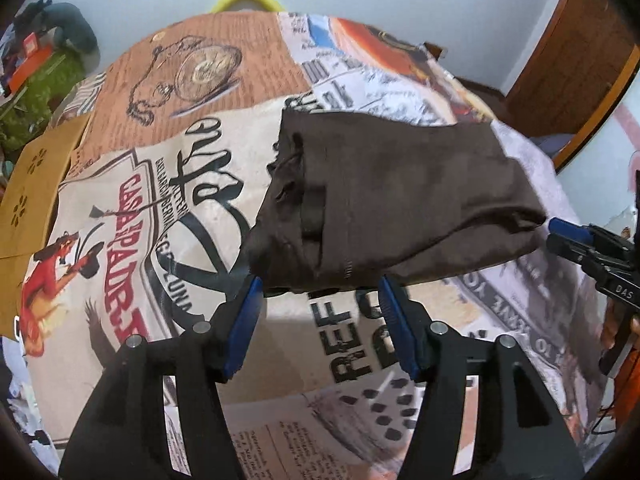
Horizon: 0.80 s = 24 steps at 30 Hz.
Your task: Fold small clothes
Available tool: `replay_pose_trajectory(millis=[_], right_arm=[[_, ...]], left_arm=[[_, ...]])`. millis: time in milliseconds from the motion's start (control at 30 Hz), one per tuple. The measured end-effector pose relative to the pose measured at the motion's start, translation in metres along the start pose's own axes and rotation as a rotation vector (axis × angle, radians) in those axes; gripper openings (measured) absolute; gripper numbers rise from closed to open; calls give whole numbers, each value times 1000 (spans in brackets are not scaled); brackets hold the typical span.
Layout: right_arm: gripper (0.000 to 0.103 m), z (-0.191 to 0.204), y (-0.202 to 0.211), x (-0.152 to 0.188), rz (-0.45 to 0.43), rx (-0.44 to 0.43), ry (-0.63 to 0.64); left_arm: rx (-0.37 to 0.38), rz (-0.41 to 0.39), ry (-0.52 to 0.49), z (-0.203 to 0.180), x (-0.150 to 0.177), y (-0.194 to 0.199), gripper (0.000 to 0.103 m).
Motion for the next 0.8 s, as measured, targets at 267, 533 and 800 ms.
replay_pose_trajectory(millis=[267,533,800], right_arm=[[39,-7,-25,-8,34,74,55],[39,-9,-19,-41,-35,94,90],[39,-18,-12,-93,-112,111,48]], left_arm=[[-30,15,-13,13,-17,-15,59],[-72,-8,-34,22,-54,-22,59],[-122,-92,43,48,-103,-10,59]])
Point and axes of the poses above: each gripper's, at about its wrist camera, not at the fingertips, and y roughly against the way its jaws point, z to its left, x to its underside, the point moved 8 cm from there along -y, roughly the way its jaws point, and after that the axes turned 8 degrees about -y, right-handed, at the moved point
